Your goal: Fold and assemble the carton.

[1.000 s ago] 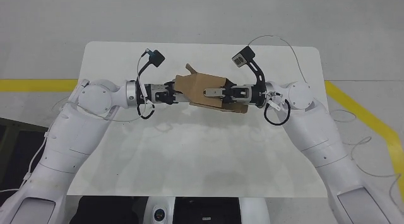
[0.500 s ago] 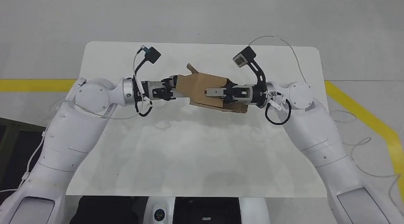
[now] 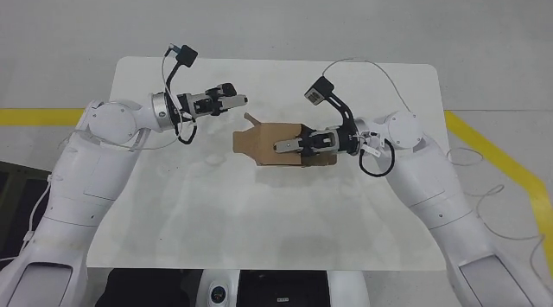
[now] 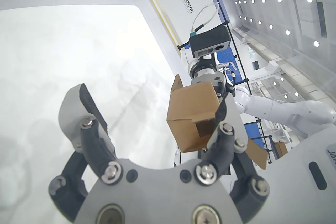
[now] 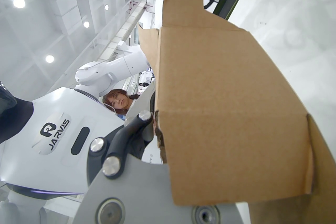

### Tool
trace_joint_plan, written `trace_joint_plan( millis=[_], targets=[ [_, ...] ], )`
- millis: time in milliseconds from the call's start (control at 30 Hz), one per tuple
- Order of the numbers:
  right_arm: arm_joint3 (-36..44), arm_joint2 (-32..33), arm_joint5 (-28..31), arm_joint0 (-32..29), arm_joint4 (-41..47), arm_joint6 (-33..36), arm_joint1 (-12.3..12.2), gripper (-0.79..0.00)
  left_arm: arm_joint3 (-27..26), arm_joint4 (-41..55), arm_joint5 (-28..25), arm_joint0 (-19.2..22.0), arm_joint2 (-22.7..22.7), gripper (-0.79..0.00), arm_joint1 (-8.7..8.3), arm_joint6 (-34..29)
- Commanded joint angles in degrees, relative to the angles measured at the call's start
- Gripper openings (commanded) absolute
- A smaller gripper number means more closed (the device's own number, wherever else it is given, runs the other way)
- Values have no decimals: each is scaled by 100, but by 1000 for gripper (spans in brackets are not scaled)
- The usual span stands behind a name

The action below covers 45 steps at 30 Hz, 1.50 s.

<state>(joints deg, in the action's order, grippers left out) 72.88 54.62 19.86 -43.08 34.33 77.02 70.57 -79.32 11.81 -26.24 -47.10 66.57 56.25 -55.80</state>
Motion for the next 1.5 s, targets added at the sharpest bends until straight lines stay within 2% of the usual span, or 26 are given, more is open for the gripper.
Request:
trace_joint_plan(
  millis=[0,667,1467],
  targets=[
    [-40,-23,38,41,14,-4,16,-785,2,-17,5,4,-38,0,6,-40],
    [-207,62,293,118,242,-185,83,-785,-343,110,-30,-114,-198,0,0,-651],
    [-239,126,312,77,160,-196,107,-785,-451,-24,-126,-171,-217,0,-6,-602]
  ],
)
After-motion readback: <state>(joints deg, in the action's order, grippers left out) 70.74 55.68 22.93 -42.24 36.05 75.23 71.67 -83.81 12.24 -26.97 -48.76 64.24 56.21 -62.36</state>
